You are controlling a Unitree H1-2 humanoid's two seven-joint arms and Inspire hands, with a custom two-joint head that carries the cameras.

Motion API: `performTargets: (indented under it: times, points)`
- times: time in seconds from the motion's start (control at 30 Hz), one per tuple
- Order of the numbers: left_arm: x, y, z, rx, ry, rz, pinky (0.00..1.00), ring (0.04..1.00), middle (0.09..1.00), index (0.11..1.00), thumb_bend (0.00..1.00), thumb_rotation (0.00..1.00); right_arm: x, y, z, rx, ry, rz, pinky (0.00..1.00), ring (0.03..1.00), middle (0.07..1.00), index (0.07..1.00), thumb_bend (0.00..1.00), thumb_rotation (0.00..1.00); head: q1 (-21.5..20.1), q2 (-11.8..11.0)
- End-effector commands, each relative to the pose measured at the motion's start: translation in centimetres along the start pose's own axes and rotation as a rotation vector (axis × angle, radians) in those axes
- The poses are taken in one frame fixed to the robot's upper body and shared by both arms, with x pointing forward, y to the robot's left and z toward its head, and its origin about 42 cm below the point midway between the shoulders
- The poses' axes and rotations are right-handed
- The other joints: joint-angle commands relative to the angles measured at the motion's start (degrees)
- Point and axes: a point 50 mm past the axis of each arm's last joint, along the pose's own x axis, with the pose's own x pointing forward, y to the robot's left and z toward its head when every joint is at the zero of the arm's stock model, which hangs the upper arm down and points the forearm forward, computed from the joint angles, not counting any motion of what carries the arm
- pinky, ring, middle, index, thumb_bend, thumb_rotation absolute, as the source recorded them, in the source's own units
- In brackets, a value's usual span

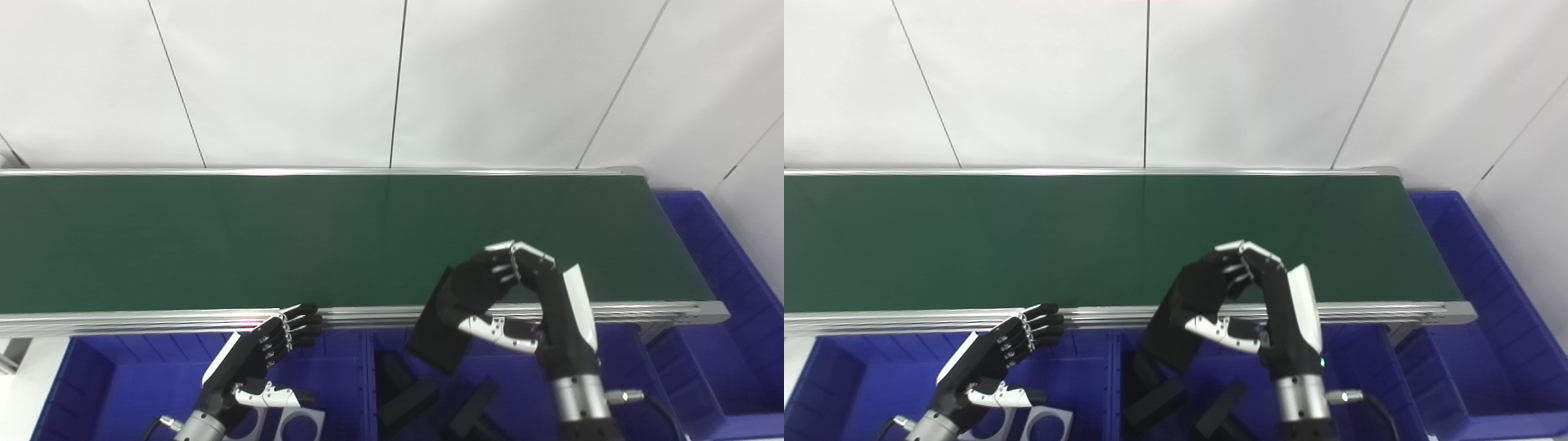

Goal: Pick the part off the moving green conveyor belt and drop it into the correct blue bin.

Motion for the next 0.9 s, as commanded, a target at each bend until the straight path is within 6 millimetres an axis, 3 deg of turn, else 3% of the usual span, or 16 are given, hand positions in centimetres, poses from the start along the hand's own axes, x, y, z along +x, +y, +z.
performTargets:
  times: [0.0, 0.3, 0.53, 0.87]
  points:
    - [0.2, 0.5, 1.2, 0.013, -0.040, -0.008, 0.78, 0.780, 0.807, 0.818, 1.00, 0.16, -0.7, 0.0, 0.6, 0.004, -0.057, -0.022, 0.34, 0.444, 0.513, 0.518, 0.50, 0.00, -0.1, 0.3]
    - [0.3, 1.1, 1.6, 0.022, -0.040, -0.014, 0.75, 0.775, 0.809, 0.820, 1.00, 0.15, -3.2, 1.6, -1.5, 0.017, 0.072, 0.006, 0.41, 0.440, 0.504, 0.494, 0.52, 0.00, -1.4, 1.6]
    - [0.4, 1.4, 2.1, 0.024, -0.040, -0.024, 0.74, 0.780, 0.812, 0.820, 1.00, 0.16, -2.8, 2.3, -3.3, -0.057, 0.093, 0.067, 0.40, 0.430, 0.500, 0.504, 0.52, 0.00, -2.0, 3.0]
    - [0.3, 2.2, 3.0, 0.038, -0.028, -0.025, 0.76, 0.787, 0.808, 0.815, 1.00, 0.17, -2.4, 3.9, -3.7, -0.096, 0.137, 0.163, 0.40, 0.424, 0.491, 0.511, 0.52, 0.00, -3.2, 5.4]
